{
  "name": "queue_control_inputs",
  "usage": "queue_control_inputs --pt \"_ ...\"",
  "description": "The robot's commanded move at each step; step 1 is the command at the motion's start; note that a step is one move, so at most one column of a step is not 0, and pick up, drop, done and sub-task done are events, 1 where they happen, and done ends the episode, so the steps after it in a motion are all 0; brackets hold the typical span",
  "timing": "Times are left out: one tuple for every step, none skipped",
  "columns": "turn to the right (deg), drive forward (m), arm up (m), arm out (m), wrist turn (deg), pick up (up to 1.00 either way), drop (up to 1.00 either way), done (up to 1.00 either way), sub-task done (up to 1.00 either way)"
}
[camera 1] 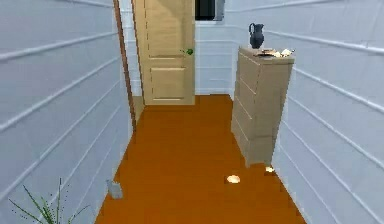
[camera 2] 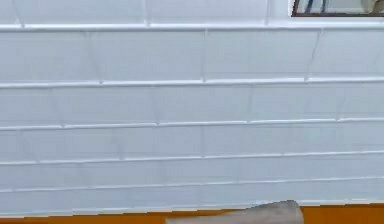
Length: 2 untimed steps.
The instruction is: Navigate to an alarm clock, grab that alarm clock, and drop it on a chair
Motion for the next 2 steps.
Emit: queue_control_inputs --pt "0.0 0.3 0.0 0.0 0.0 0.0 0.0 0.0 0.0" --pt "-3.0 0.0 0.0 0.0 0.0 0.0 0.0 0.0 0.0"
